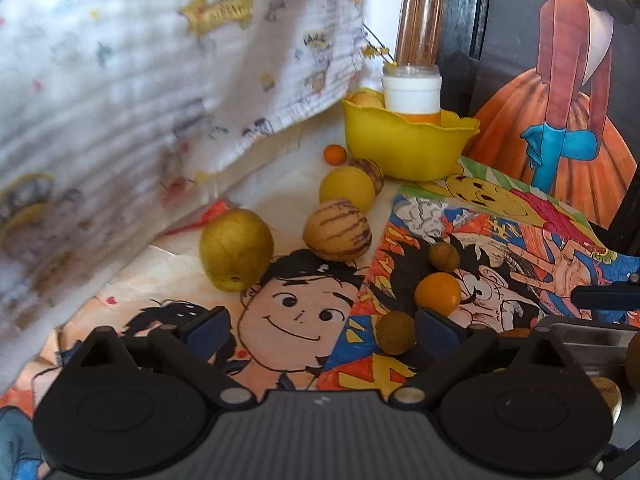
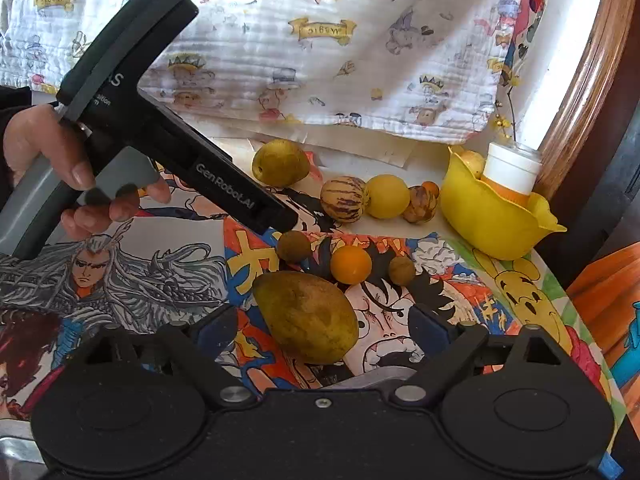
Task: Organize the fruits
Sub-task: 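Grasp a small brown fruit with the left tool while the right tool grasps the yellow-green pear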
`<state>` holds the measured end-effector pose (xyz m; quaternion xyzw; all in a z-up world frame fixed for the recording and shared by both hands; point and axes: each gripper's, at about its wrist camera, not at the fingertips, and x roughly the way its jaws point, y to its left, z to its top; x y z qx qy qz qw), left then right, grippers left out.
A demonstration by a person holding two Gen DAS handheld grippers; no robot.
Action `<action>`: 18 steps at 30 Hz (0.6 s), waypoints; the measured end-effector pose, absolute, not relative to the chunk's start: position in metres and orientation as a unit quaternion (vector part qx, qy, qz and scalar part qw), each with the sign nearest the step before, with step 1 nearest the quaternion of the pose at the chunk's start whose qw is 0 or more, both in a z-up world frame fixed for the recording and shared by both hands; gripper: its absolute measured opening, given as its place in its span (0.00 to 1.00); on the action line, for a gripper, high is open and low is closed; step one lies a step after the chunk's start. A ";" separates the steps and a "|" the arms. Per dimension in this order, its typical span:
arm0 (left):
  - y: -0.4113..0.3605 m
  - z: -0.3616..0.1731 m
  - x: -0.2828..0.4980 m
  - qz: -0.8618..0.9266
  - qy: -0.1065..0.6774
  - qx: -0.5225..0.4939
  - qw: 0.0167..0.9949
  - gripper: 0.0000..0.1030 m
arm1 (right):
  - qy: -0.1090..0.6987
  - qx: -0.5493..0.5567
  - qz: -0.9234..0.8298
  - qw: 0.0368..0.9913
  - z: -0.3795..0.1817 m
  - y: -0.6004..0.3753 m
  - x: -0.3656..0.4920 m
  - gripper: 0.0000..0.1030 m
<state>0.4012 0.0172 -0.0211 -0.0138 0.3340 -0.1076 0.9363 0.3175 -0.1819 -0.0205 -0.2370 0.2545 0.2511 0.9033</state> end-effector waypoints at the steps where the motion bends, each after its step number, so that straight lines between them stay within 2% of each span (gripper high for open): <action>1: 0.017 -0.023 0.404 -0.109 0.340 -0.016 0.934 0.95 | 0.258 -0.237 0.252 0.902 -0.022 -0.181 0.319 0.84; 5: 0.017 -0.029 0.410 -0.124 0.356 -0.038 0.925 0.86 | 0.267 -0.231 0.259 0.899 -0.027 -0.180 0.323 0.79; 9: 0.012 -0.028 0.411 -0.140 0.350 -0.042 0.925 0.73 | 0.273 -0.224 0.261 0.898 -0.030 -0.180 0.326 0.77; 18: 0.004 -0.029 0.410 -0.168 0.342 -0.043 0.924 0.51 | 0.282 -0.217 0.266 0.896 -0.032 -0.179 0.331 0.70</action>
